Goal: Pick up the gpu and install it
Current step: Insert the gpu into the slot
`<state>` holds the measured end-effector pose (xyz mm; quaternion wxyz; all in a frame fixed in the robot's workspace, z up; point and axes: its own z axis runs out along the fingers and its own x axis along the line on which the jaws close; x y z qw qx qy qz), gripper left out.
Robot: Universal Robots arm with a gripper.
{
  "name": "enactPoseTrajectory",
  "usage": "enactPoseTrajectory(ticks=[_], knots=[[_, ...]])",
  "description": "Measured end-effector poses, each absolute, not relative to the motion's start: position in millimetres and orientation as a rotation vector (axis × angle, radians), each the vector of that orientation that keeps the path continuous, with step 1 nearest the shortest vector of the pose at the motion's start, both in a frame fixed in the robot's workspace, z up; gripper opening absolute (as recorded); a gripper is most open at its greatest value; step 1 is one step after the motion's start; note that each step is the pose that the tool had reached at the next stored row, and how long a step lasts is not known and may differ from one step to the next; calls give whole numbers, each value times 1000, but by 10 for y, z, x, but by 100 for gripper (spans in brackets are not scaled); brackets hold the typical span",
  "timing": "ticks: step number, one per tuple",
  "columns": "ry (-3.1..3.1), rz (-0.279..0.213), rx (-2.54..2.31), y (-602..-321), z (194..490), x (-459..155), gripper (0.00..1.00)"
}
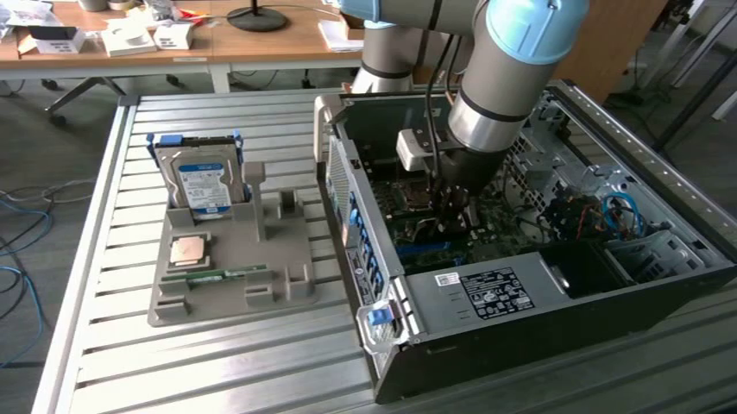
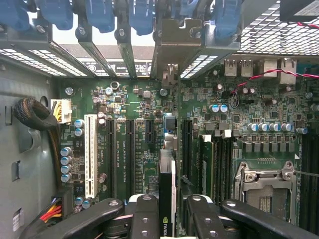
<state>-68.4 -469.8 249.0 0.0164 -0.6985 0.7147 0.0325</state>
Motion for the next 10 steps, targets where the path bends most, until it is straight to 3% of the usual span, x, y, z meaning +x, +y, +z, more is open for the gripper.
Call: enactPoseTrajectory(ticks=[10], knots=[[2235, 101, -2157, -4707, 2489, -684, 26]])
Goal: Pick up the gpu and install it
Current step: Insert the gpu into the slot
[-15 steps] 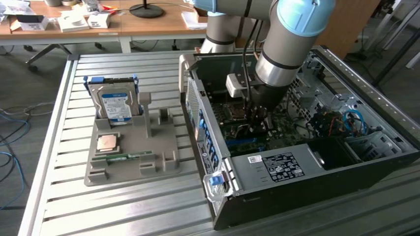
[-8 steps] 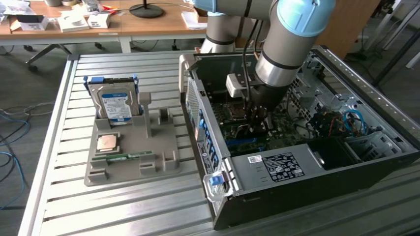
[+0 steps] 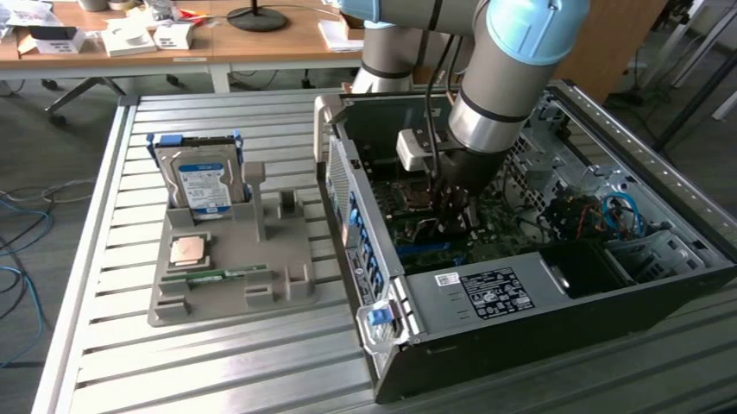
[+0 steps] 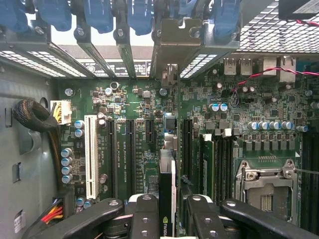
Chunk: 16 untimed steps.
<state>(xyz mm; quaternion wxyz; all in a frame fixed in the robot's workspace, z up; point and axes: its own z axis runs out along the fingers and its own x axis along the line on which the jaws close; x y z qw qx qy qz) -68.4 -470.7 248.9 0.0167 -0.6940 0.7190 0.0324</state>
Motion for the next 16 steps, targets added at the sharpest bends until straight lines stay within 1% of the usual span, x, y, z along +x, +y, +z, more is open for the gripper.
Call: enactPoseTrajectory(ticks=[16], knots=[[2240, 101, -2152, -4708, 2478, -684, 26]])
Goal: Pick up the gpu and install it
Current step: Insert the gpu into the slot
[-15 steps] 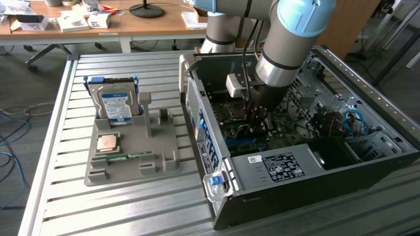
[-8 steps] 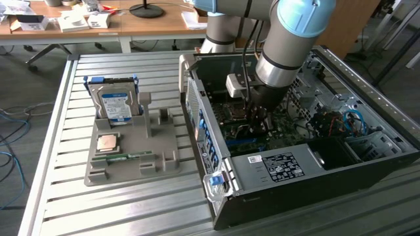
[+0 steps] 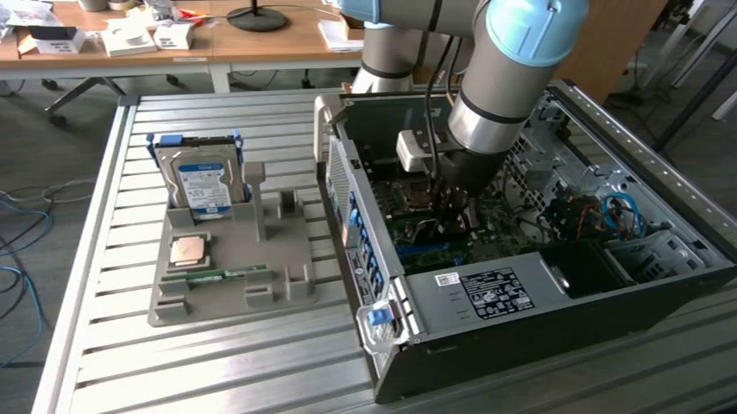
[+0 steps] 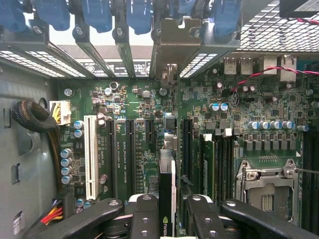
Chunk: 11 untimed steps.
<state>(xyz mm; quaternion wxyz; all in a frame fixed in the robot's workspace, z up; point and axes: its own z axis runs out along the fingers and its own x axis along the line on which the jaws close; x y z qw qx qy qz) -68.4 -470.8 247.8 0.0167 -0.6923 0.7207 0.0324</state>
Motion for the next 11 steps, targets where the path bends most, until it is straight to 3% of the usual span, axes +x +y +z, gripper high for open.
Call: enactPoseTrajectory(ticks=[11], knots=[[2241, 101, -2152, -4708, 2469, -685, 26]])
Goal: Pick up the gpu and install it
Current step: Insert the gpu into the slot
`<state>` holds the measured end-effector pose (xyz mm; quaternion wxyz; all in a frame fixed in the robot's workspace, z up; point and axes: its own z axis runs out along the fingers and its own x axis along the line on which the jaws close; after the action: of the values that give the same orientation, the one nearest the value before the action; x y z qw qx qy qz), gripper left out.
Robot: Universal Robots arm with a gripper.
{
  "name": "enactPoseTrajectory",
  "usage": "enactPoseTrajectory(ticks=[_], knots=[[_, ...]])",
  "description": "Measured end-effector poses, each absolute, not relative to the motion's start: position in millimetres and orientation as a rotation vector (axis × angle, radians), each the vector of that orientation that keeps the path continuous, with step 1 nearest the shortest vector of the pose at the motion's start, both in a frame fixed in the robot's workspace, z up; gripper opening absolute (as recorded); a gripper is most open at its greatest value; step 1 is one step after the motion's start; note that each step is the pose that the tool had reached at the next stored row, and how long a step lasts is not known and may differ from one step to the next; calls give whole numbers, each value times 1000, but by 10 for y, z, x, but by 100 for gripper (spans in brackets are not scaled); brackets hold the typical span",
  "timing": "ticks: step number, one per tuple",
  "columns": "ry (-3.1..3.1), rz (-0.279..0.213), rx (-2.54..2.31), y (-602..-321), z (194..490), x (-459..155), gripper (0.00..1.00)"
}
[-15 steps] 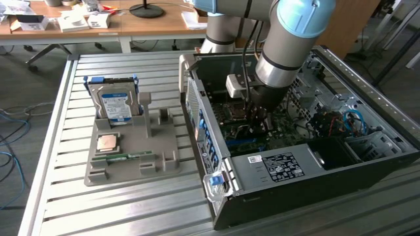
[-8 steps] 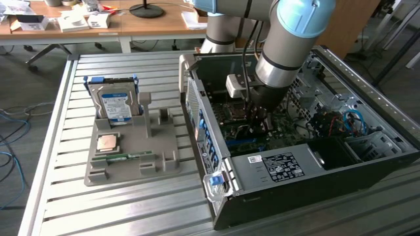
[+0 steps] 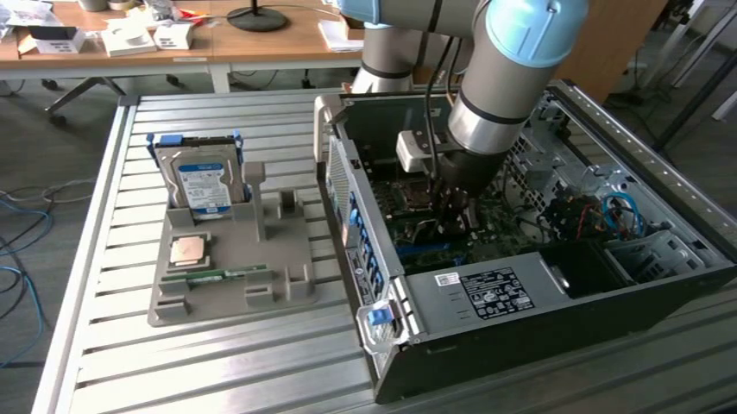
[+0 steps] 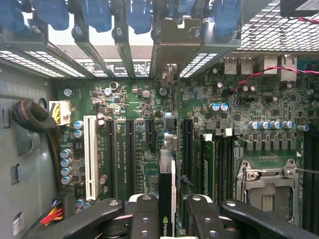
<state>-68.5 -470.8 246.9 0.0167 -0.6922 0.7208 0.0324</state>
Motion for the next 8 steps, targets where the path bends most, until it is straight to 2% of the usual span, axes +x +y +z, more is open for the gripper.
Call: enactPoseTrajectory(ticks=[8], knots=[[2241, 101, -2151, -4708, 2458, -701, 26]])
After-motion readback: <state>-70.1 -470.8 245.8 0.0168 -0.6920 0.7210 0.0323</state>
